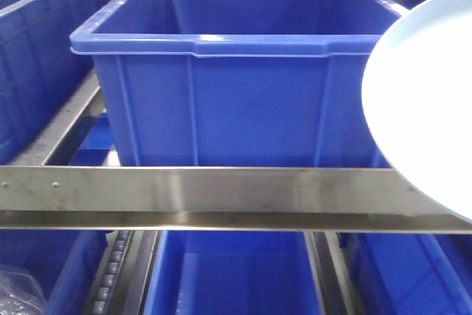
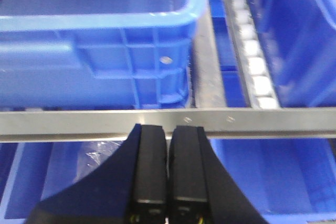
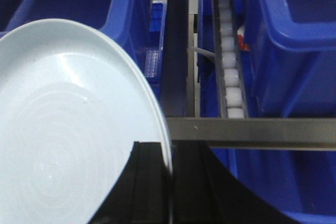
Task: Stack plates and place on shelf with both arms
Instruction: 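Hold the stacked plates in the right gripper while driving up to the crate shelf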
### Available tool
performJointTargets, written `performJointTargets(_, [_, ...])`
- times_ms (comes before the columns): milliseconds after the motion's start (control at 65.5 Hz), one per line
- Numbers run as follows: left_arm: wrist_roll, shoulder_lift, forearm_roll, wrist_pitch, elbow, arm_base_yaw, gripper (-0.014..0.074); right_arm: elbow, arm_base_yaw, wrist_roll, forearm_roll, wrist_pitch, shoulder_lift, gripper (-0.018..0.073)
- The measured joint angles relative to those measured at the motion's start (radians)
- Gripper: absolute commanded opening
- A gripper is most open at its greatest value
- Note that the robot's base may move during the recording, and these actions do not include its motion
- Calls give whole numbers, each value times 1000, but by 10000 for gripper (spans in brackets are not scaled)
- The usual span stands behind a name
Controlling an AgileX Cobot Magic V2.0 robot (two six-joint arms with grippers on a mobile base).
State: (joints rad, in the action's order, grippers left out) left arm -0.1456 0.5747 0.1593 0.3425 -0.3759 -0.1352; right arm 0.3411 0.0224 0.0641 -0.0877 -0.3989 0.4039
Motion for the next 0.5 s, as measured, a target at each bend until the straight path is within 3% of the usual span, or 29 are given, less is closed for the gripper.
performJointTargets(504, [0, 0, 0, 0, 0, 0, 88, 0, 0, 0, 0, 0, 0, 57])
